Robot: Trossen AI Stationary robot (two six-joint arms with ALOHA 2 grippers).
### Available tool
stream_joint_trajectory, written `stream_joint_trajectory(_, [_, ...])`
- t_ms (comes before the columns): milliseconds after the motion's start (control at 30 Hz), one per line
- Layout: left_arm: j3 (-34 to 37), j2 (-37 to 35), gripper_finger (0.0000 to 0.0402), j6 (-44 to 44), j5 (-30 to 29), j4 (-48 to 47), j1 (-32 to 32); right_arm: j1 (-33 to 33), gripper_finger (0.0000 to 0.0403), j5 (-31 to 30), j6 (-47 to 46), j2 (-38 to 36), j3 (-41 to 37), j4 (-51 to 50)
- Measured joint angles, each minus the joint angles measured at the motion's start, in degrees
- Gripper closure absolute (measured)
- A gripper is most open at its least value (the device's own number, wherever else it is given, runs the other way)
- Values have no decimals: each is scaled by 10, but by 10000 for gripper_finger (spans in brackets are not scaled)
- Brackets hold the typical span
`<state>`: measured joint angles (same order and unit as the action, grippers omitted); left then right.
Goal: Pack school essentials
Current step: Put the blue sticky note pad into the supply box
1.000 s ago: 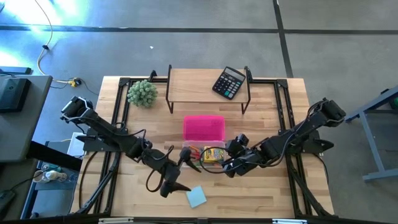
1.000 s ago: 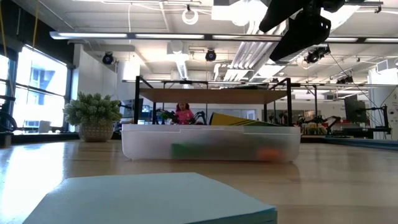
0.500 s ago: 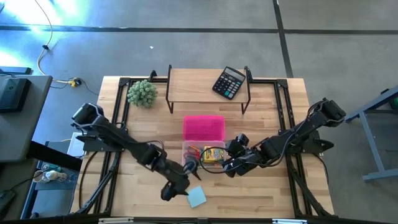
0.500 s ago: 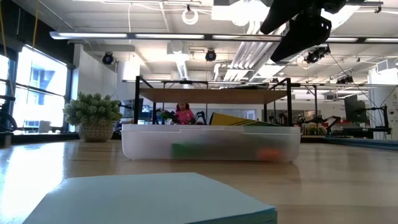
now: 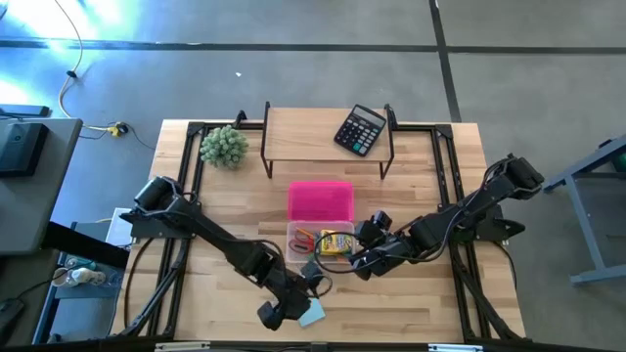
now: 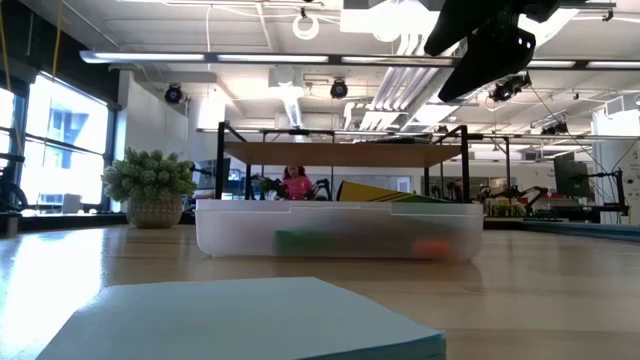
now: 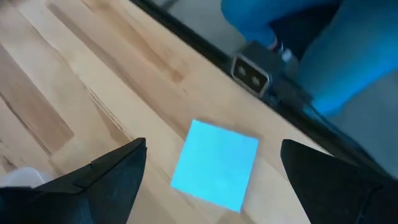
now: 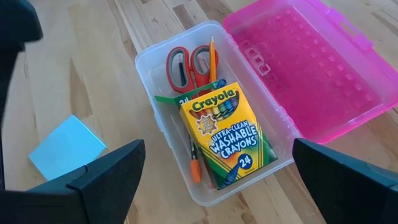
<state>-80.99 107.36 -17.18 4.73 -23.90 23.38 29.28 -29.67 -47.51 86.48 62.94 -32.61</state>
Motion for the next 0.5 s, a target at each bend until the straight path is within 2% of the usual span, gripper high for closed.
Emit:
stream_joint_trajectory(167, [-34, 38, 44, -3, -4, -32, -4, 0, 6, 2, 0, 0, 0, -8])
stream_joint_trajectory(500, [-40, 93, 44, -6, -67, -28, 23, 0, 6, 3, 0, 0, 0, -15])
